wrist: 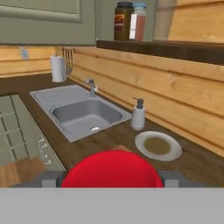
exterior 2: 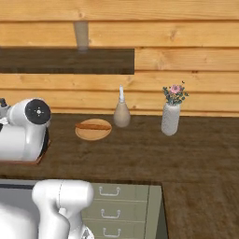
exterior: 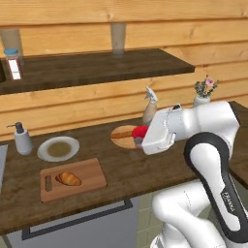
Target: From the different types of pastries on the counter, select a croissant and place it on the cutting board. Then retrieve a jar of jam from the cabinet and place it alongside the croissant on the cutting board.
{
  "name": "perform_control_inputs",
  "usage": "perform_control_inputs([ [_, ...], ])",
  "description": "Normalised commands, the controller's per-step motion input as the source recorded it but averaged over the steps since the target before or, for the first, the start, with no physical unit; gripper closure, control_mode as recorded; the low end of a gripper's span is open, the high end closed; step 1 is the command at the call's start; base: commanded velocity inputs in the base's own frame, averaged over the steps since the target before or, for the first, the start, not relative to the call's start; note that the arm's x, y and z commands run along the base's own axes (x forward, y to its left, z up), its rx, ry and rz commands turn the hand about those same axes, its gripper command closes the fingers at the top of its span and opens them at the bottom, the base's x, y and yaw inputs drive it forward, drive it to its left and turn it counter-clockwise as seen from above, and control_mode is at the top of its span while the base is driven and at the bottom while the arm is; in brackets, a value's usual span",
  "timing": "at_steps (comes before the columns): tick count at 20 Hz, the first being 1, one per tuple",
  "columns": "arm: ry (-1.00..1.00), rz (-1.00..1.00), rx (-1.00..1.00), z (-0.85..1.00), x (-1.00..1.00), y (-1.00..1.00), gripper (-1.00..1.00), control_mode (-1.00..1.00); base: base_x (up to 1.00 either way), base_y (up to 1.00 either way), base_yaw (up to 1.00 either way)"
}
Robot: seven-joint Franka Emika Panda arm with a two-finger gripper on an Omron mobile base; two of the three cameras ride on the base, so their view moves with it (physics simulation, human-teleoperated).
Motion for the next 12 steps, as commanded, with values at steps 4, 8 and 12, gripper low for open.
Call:
perform_control_inputs([
  [4,-0.23,0.20,0.00,-0.62,0.37,0.37,1.00,-1.00,0.00,0.00,0.00],
  [8,0.03,0.14,0.00,-0.27,0.17,0.45,1.00,-1.00,0.00,0.00,0.00],
  [12,0.12,0.09,0.02,-0.27,0.70,0.43,1.00,-1.00,0.00,0.00,0.00],
])
